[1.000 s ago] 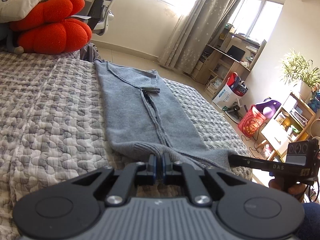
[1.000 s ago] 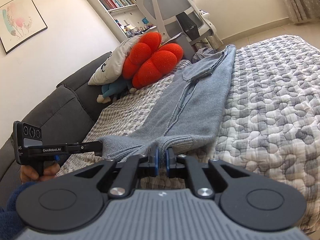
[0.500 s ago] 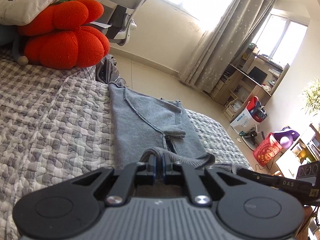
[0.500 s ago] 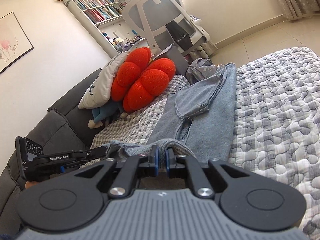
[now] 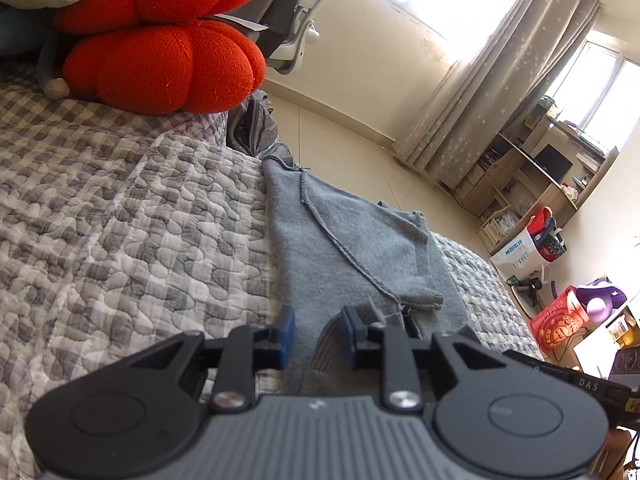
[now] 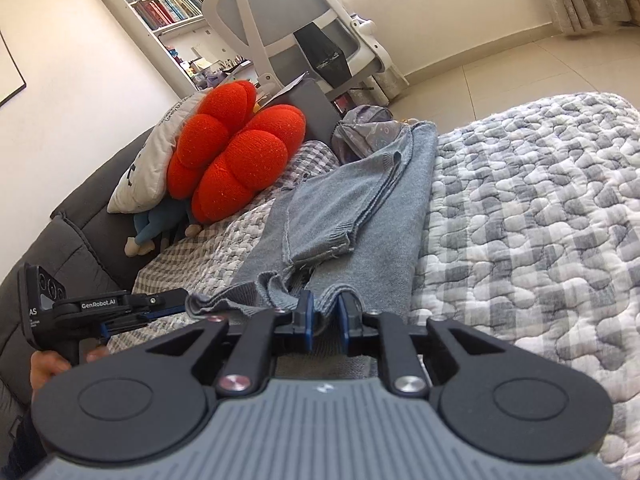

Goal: Fold clothes
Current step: 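Fold the hem up over the sweater strip with both grippers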

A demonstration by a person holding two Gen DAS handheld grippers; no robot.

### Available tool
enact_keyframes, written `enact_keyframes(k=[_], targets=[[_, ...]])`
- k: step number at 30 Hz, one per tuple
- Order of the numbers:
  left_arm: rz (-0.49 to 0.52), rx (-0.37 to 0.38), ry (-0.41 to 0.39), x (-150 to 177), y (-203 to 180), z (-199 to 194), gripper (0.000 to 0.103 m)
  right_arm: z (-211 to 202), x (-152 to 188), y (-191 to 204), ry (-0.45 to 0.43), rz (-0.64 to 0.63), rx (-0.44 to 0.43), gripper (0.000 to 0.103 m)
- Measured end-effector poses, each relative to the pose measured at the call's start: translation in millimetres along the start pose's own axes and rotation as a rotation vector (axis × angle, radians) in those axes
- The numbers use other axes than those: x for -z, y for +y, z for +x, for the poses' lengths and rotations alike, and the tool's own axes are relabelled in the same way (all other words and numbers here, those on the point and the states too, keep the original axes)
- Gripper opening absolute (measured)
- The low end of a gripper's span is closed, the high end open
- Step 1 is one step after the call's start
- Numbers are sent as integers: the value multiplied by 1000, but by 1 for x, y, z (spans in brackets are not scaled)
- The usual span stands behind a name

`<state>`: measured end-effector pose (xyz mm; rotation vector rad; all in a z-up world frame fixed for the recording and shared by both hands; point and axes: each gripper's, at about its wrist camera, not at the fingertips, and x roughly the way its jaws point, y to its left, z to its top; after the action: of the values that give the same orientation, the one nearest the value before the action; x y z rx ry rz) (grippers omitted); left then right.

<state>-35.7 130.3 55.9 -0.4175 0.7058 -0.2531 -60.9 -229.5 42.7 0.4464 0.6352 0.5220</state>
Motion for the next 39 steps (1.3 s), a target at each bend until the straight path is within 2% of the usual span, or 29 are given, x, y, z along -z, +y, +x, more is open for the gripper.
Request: enact_keyframes(k=[1,2,5,7,10,15,18,21,23,25,31,35,39], targets=[[-10,1,-5,0,4,-2,31,-2,0,-1,-14,-15,13,39],[-25,6,-16,-1,8,-5,32,-4,-1,-3,-27,-11,7,45],[-6,22,-10,2,7,-5,35,-5,-4,-7,-43,-11,-1,45],[38,42,-1,5,0,-2,44,2,-6,-3,-26,-57,30,45],[94,75,17,8,-10,9,52,13,-5,4,-2,-141,52,45],[135,46,50,9,-15,28,52,28,-3,11,29,-232,65,45],[168,33,54,11,-17,34,48,36,0,14,46,-279,76,45],[216,16,63,15,-22,39,25,44,5,17,62,-320,97,41],[238,7,70,18,-25,41,16,48,9,18,69,-340,120,18],[261,2,46,19,-29,36,9,48,11,20,53,-347,130,12],[296,-28,-30,16,-42,17,6,41,9,31,6,-398,157,9],[295,-15,-92,7,-48,6,6,37,1,37,-31,-414,167,9],[270,-31,-123,-9,-50,11,6,41,-14,39,-58,-421,183,9]])
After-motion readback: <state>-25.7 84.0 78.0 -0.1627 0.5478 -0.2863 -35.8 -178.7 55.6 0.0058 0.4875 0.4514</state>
